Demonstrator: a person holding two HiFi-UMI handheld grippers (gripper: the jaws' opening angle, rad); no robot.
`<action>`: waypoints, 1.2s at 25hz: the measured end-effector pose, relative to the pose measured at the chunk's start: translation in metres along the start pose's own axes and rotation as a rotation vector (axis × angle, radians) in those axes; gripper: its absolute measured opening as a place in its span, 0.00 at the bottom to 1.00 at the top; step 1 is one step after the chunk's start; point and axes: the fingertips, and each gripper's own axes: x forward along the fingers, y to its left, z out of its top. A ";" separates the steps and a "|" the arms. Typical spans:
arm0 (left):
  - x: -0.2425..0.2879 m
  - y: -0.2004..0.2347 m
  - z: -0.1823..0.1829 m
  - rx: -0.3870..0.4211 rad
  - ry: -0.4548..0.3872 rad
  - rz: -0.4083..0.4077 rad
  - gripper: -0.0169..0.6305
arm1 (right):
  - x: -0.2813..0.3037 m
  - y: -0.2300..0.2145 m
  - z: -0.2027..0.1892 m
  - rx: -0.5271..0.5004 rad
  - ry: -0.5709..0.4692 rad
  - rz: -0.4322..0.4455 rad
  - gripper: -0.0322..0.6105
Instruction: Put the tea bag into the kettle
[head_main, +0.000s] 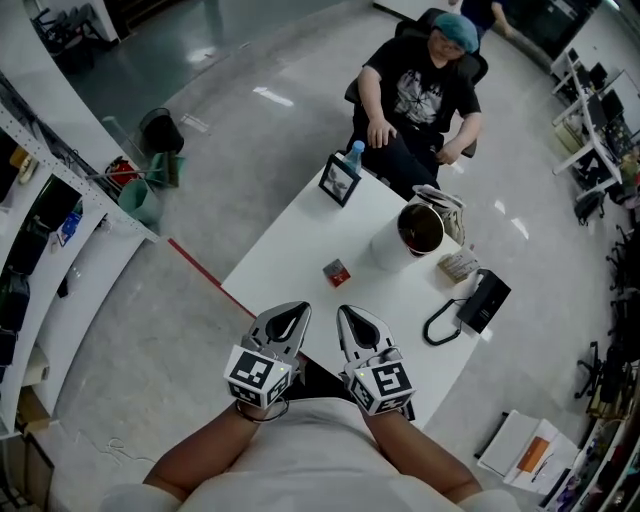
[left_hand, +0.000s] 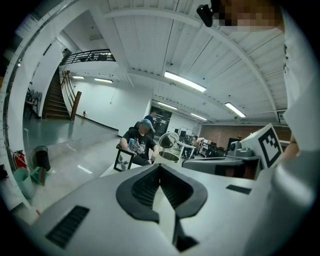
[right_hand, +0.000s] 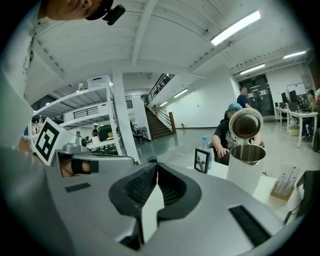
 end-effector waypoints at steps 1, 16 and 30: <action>0.005 0.001 -0.001 -0.001 0.003 0.000 0.04 | 0.004 -0.004 -0.003 0.002 0.014 0.006 0.07; 0.083 0.038 -0.072 -0.067 0.148 0.033 0.04 | 0.077 -0.096 -0.078 0.024 0.193 0.018 0.15; 0.129 0.061 -0.140 -0.121 0.211 0.060 0.04 | 0.127 -0.127 -0.175 -0.039 0.373 0.027 0.37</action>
